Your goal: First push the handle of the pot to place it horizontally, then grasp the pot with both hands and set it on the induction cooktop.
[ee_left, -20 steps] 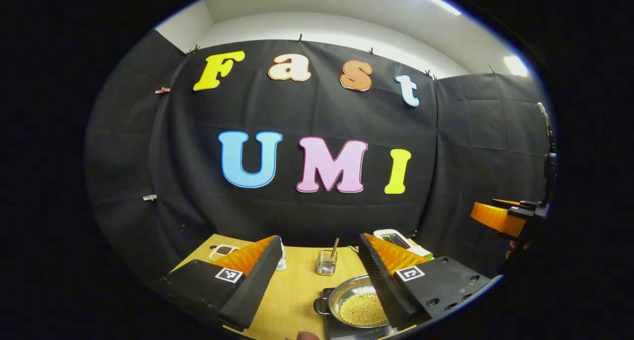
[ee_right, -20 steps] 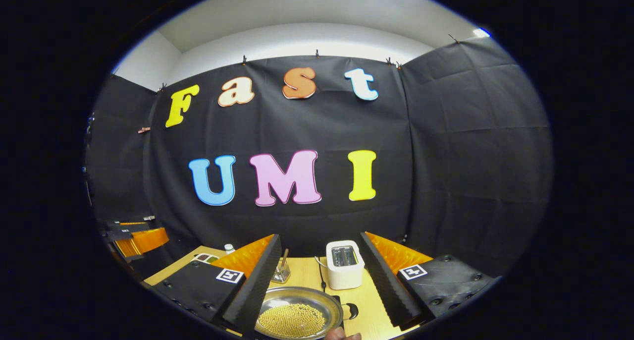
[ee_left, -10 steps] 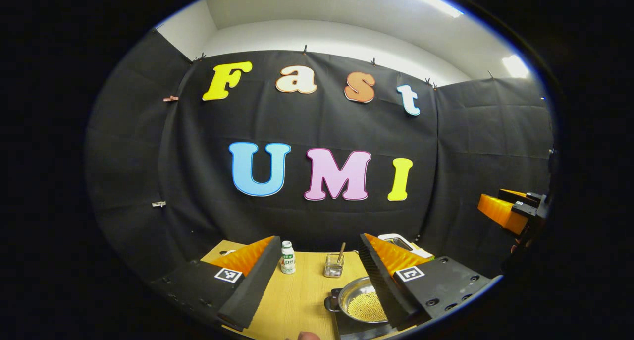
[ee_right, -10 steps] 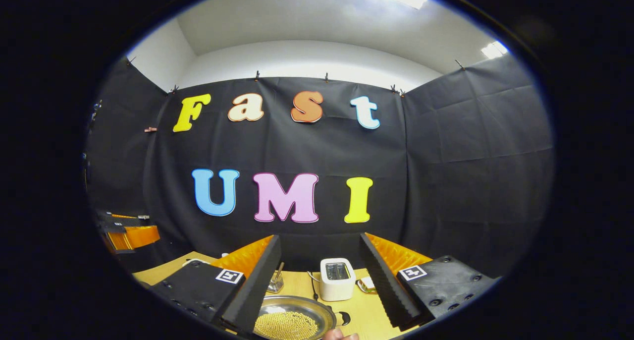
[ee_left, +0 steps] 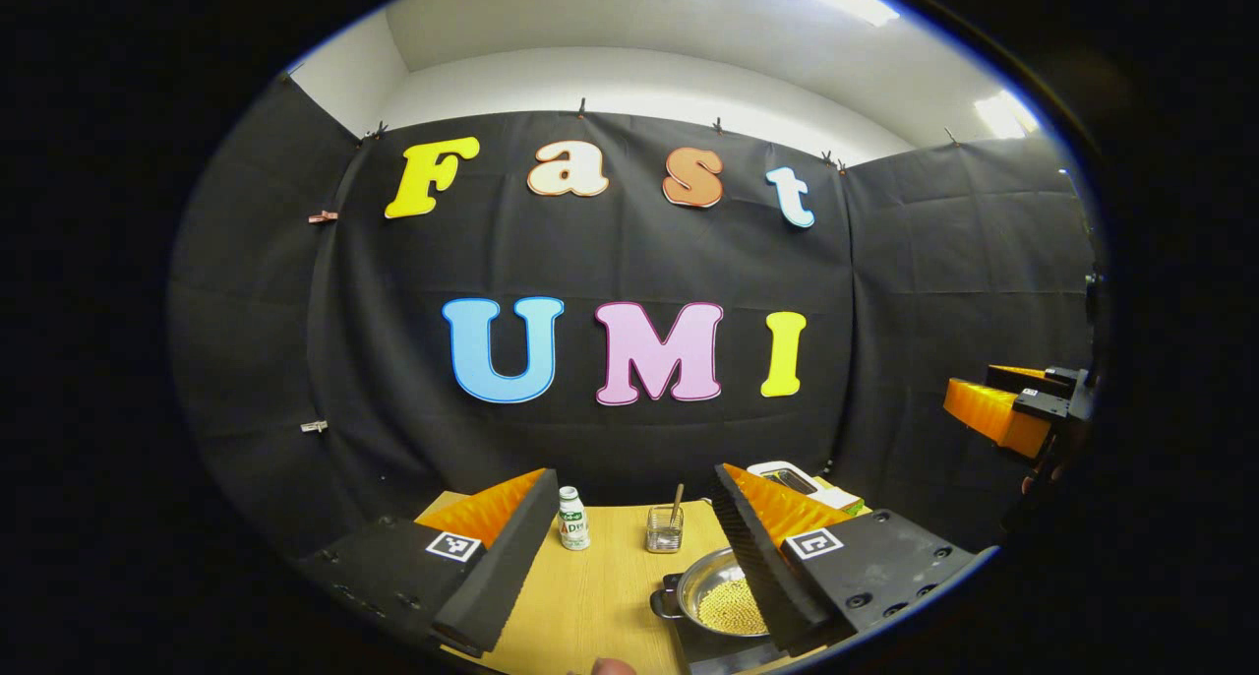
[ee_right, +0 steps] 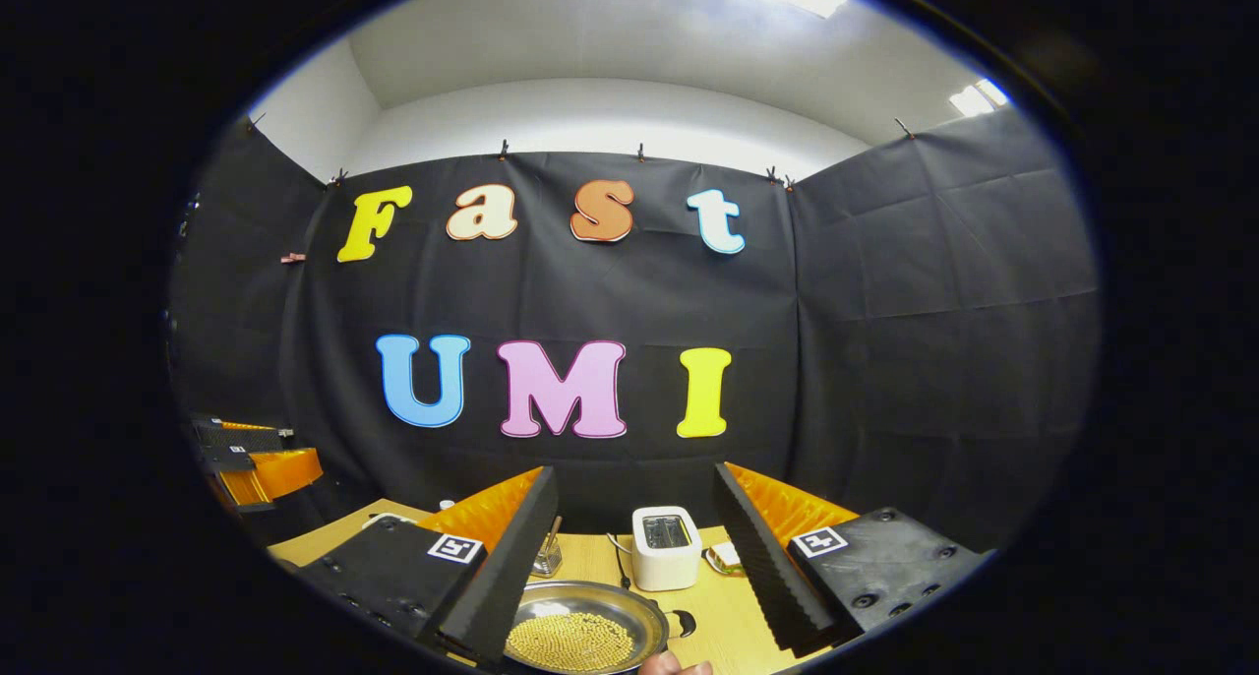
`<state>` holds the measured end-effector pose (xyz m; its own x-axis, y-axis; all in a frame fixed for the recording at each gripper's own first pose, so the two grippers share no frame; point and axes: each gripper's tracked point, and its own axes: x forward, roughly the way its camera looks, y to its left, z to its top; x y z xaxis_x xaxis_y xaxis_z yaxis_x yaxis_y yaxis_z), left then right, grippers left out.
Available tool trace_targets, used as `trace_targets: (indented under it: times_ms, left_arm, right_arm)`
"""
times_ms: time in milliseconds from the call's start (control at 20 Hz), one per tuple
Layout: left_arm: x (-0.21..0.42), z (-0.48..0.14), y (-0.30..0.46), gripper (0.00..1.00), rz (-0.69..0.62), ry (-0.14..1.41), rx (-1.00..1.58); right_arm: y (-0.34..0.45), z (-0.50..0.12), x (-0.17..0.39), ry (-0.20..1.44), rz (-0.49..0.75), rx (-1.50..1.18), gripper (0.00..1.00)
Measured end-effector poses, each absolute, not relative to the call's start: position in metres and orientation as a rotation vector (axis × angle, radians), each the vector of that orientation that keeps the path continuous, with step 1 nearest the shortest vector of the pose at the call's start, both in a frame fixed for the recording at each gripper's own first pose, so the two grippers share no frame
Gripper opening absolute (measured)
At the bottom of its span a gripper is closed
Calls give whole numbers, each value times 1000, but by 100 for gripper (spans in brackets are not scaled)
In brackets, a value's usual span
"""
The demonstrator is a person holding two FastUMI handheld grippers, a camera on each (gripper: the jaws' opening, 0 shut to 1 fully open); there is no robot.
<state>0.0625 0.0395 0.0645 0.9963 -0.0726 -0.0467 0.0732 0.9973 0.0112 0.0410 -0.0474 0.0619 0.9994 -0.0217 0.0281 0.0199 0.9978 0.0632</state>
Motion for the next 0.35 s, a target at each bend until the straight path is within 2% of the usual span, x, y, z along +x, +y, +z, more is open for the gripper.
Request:
trace_targets:
  times_ms: [350]
  left_arm:
    - [64,70,32,97,-72,28,29]
  right_arm:
    - [-60,60,38,-25,-43,51,98]
